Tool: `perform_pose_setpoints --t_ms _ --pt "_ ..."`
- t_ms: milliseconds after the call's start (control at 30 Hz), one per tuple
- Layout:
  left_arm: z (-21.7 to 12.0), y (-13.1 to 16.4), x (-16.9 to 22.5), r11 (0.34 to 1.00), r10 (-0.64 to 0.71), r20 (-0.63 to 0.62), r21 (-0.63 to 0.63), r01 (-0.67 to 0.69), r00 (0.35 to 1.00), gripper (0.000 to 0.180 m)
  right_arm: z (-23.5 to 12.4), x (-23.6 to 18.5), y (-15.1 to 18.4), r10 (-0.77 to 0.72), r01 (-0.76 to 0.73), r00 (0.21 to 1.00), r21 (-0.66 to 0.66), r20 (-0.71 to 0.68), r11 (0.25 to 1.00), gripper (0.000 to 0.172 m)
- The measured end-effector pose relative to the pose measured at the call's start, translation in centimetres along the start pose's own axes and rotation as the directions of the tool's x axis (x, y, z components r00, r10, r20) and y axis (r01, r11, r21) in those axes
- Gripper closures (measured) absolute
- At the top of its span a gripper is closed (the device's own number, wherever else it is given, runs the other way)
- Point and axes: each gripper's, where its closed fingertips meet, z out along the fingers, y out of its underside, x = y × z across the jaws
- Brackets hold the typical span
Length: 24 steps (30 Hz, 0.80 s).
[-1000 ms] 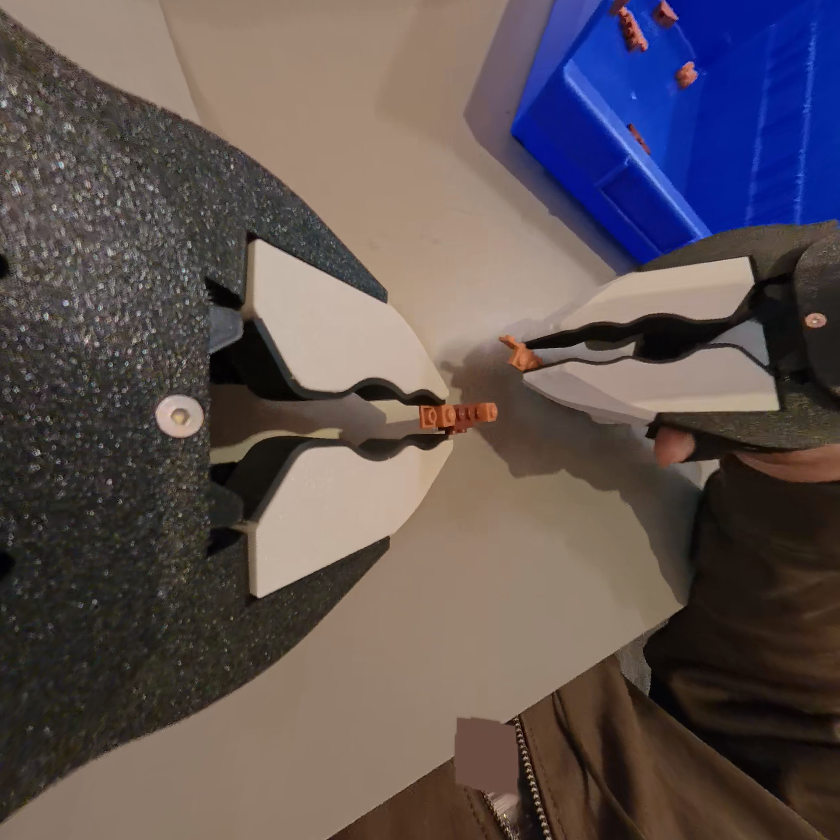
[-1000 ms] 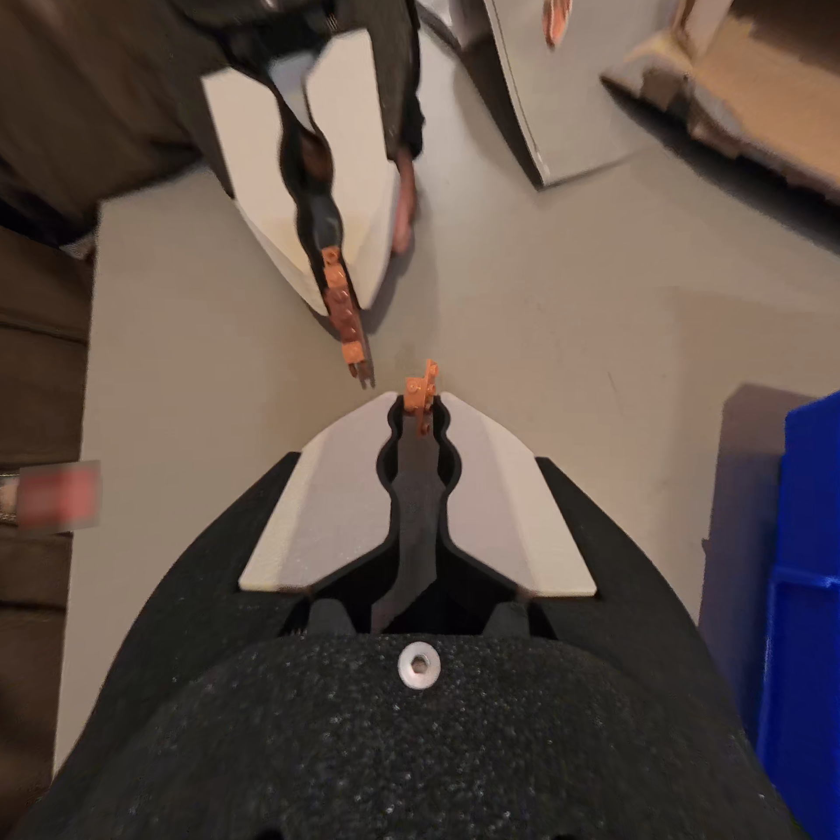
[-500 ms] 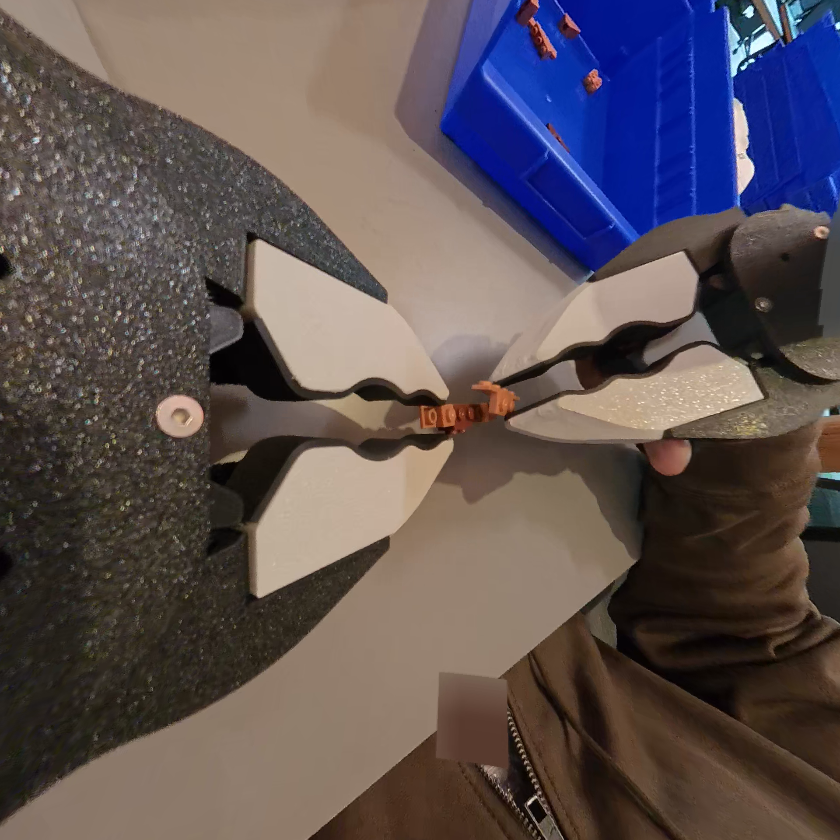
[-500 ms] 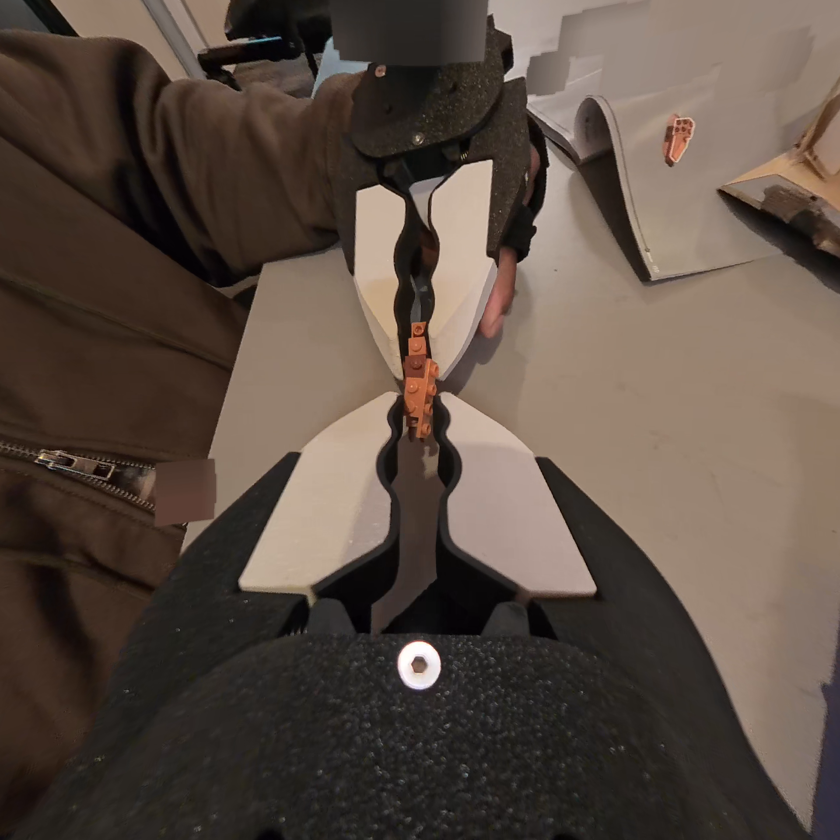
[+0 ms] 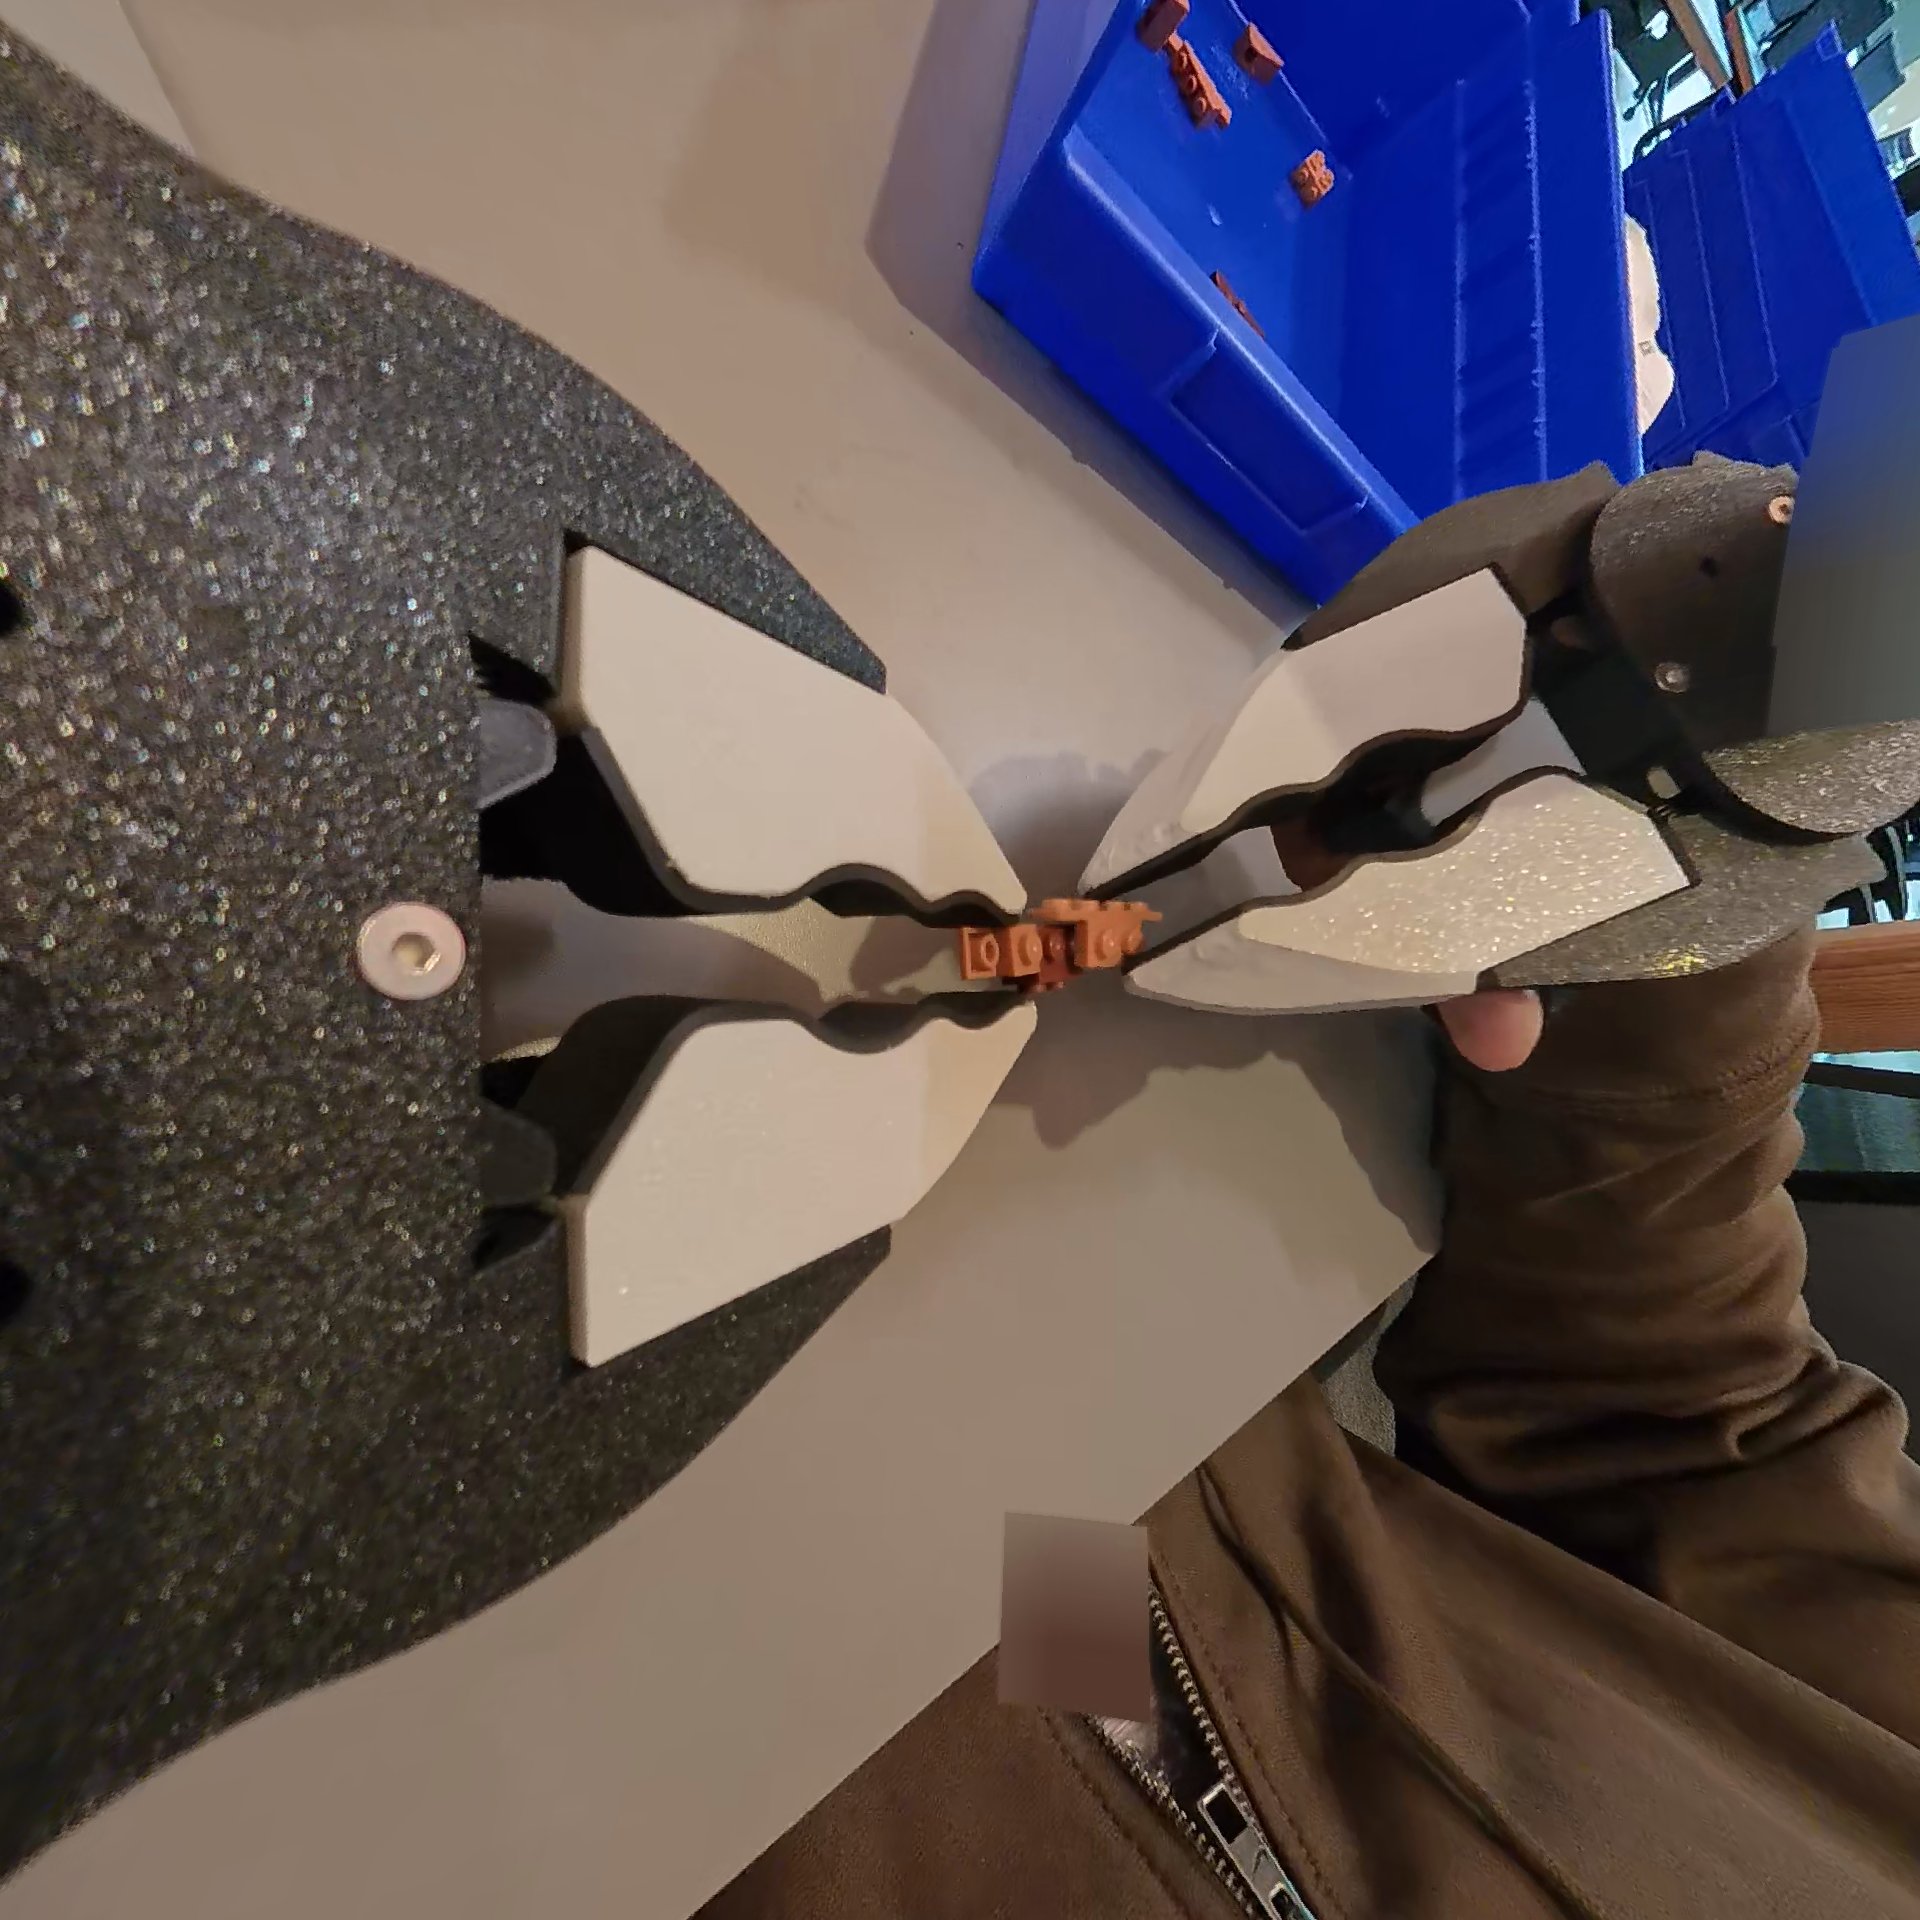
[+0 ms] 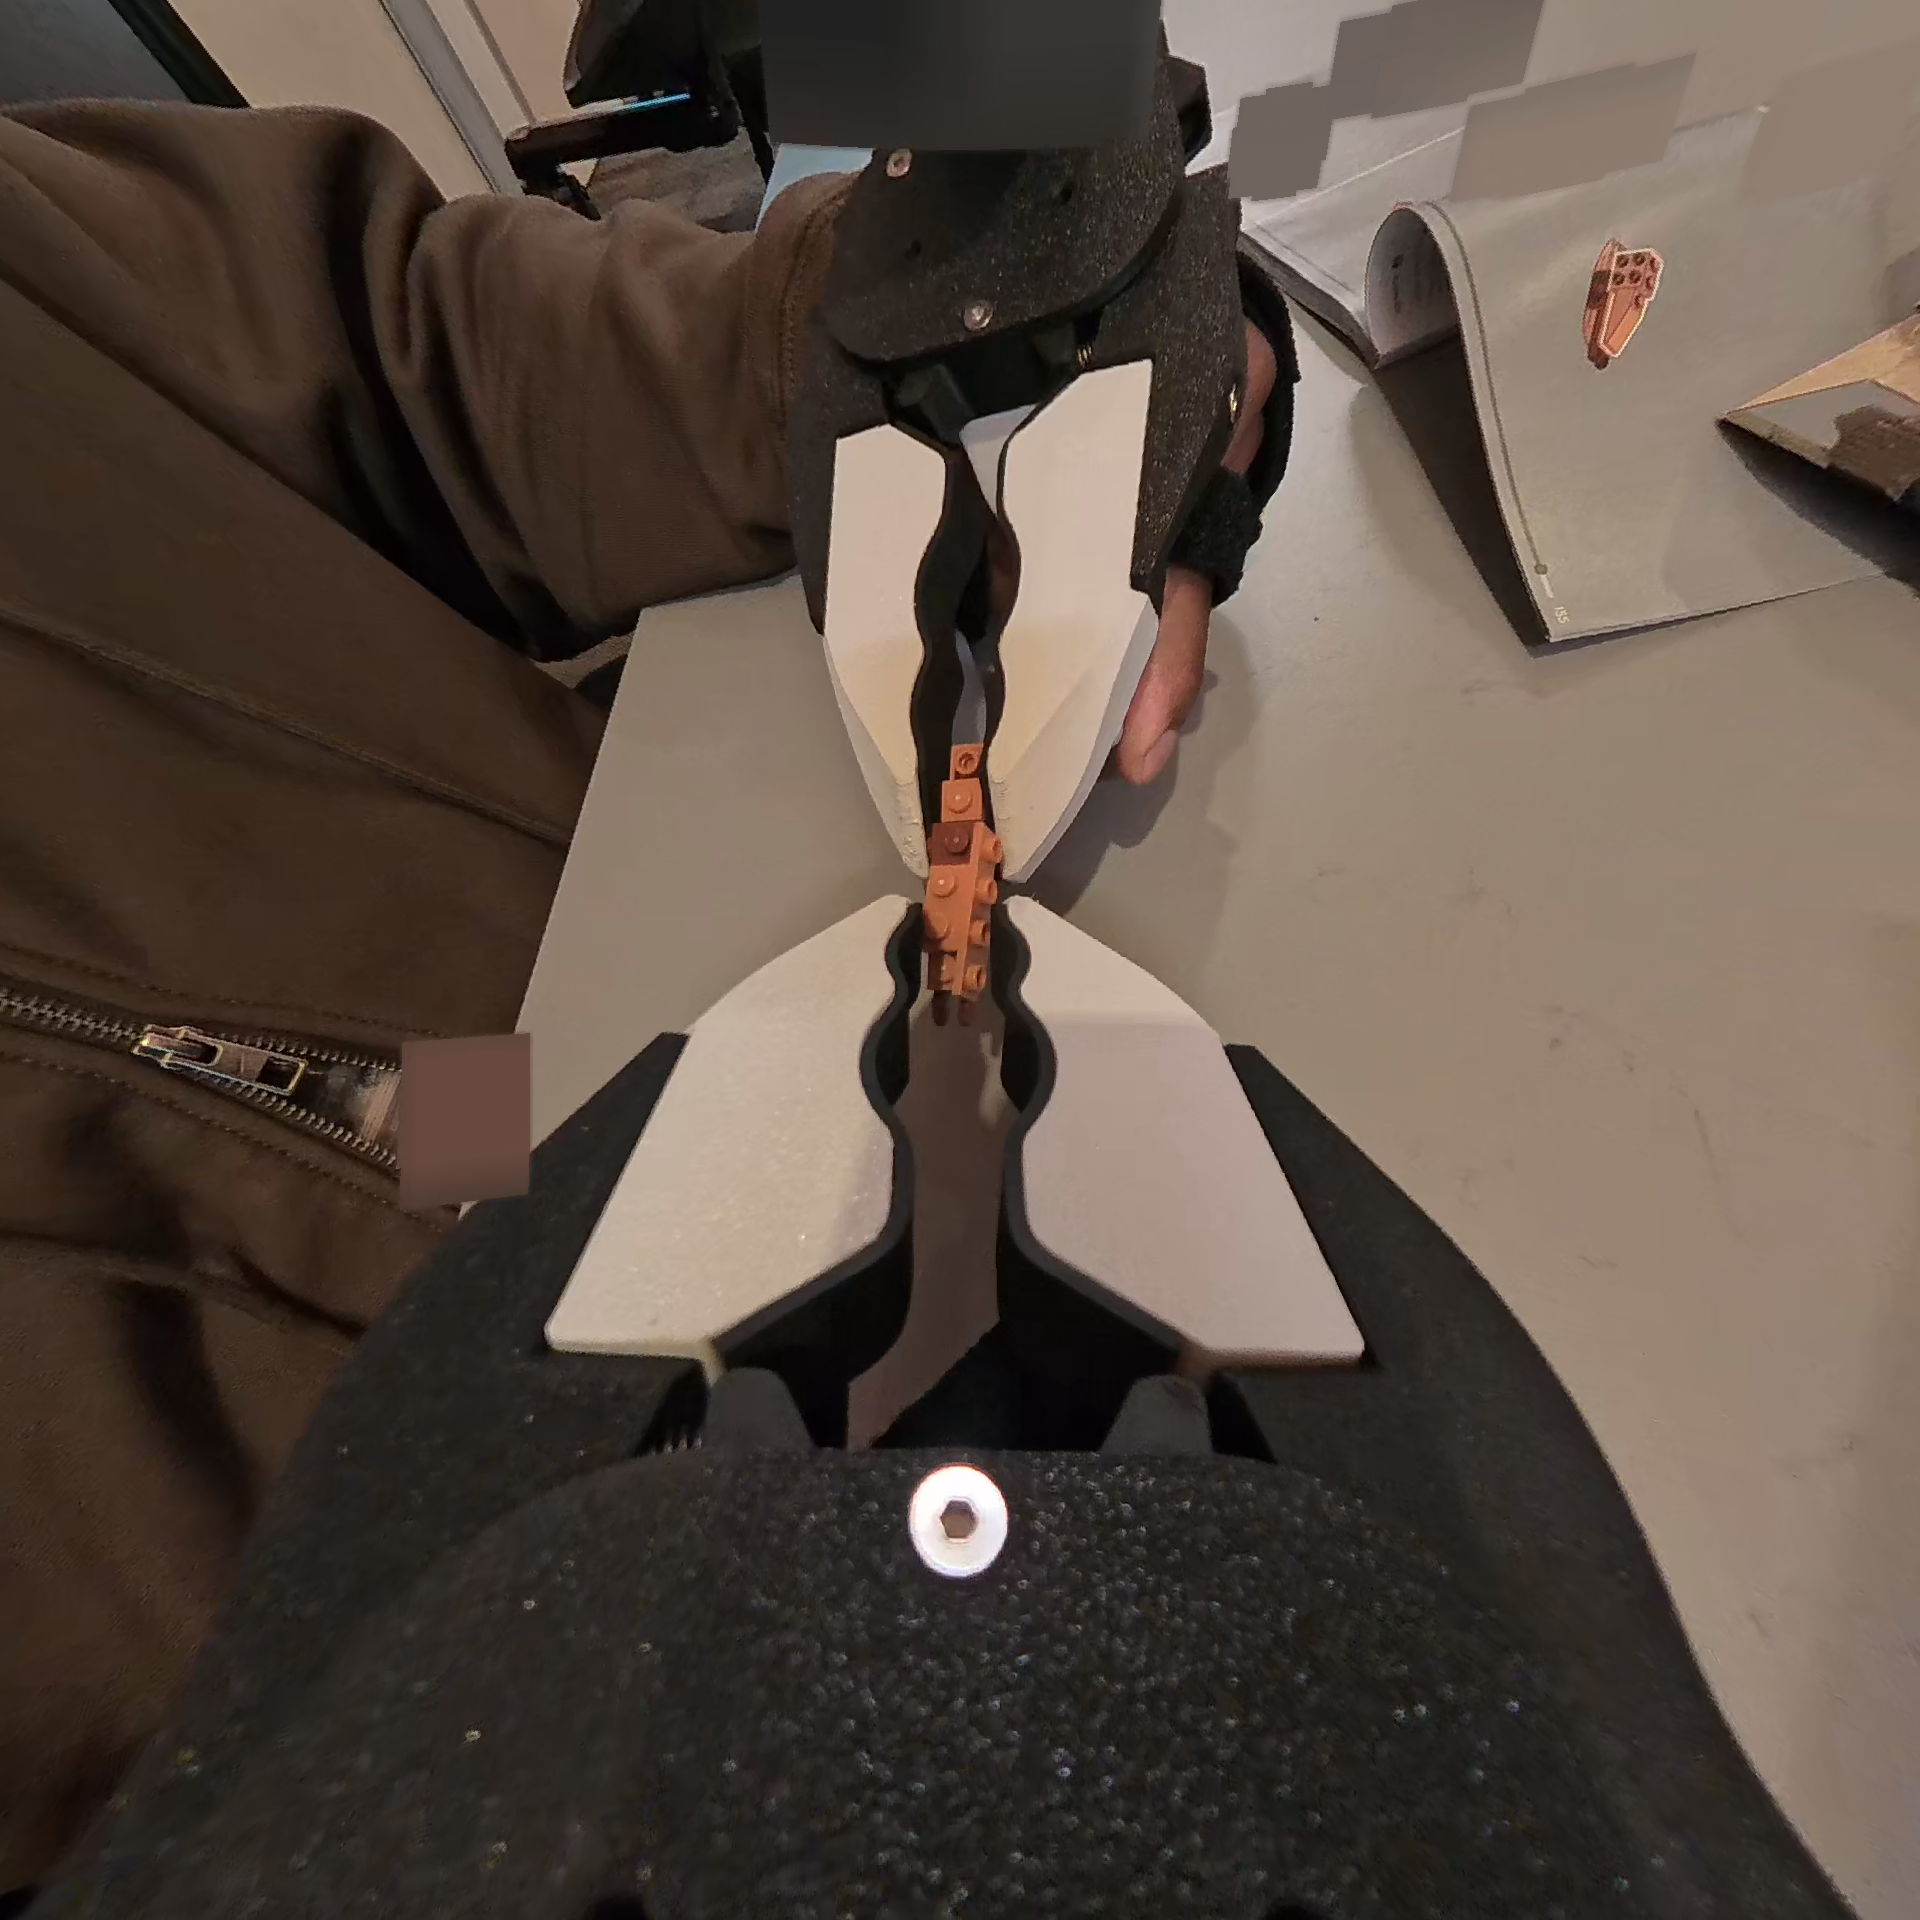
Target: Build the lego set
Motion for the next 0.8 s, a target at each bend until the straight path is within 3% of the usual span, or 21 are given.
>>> perform_pose_setpoints --t_ms 800 --pt "-0.19 -0.51 0.03 0.999 0.011 0.002 0.036 -0.011 1.000 0.170 0.08 -0.47 -0.58 0.011 -0.012 1.000 0.034 0.029 0.999 0.155"
